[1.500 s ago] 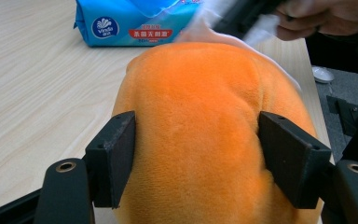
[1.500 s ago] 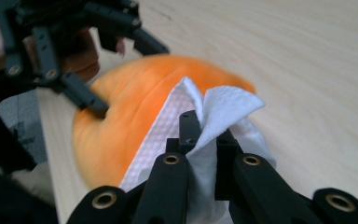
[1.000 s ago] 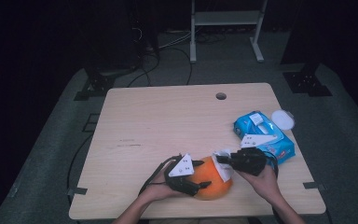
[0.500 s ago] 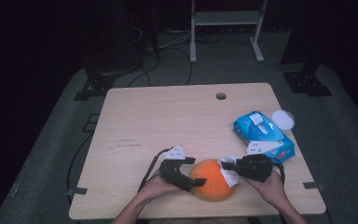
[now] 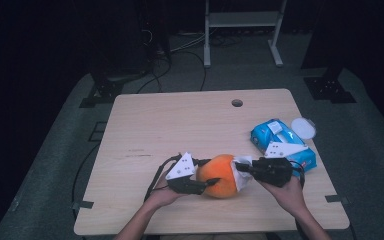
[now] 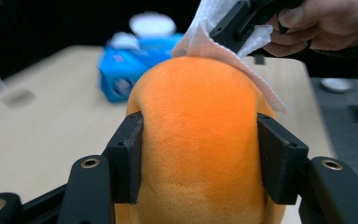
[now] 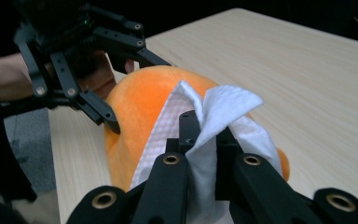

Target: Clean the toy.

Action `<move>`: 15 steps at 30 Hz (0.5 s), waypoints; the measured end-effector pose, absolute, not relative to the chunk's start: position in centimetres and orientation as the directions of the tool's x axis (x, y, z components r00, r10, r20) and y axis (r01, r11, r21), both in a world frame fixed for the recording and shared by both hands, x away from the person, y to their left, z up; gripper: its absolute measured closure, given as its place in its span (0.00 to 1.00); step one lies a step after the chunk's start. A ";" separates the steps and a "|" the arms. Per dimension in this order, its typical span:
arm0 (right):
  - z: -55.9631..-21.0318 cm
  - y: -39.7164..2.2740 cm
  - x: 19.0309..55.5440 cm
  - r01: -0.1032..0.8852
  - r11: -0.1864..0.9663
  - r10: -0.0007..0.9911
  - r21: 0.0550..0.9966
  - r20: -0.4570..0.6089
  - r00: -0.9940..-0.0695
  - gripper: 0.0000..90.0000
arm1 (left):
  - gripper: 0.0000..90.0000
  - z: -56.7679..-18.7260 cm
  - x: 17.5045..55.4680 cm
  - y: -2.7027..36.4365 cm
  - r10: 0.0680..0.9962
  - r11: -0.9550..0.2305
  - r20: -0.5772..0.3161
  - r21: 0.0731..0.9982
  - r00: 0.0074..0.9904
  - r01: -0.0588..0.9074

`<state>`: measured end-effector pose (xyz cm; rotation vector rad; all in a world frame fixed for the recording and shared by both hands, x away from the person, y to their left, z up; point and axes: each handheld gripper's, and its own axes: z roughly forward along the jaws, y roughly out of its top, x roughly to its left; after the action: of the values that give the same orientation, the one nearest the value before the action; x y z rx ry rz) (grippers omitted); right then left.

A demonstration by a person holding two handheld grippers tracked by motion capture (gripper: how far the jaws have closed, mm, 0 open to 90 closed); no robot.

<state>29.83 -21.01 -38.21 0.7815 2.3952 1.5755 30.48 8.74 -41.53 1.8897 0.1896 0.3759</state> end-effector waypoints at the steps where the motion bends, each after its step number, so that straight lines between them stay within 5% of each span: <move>1: -38.2 -20.7 30.2 0.330 0.301 0.507 0.895 0.144 -0.850 0.95 | 0.46 -41.8 30.7 9.0 0.313 -0.343 0.165 0.938 0.935 -0.051; 4: -39.1 -19.6 30.8 0.336 0.361 0.504 0.870 0.122 -0.855 0.95 | 0.41 -43.1 31.3 9.4 0.290 -0.408 0.134 0.913 0.947 -0.004; 9: -40.9 -18.6 30.2 0.349 0.385 0.461 0.854 0.150 -0.875 0.95 | 0.11 -42.8 32.1 10.6 0.316 -0.350 -0.018 0.927 0.949 0.134; 13: -40.7 -18.4 29.7 0.327 0.412 0.454 0.851 0.120 -0.883 0.95 | 0.09 -43.2 32.6 10.9 0.324 -0.351 -0.086 0.914 0.942 0.204; 15: -40.8 -18.5 29.8 0.329 0.411 0.452 0.850 0.123 -0.884 0.95 | 0.19 -43.5 32.4 10.7 0.286 -0.364 -0.088 0.911 0.954 0.193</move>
<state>29.77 -18.53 -40.78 0.7040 2.5309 1.4814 32.36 10.67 -43.47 1.9566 0.3442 0.1014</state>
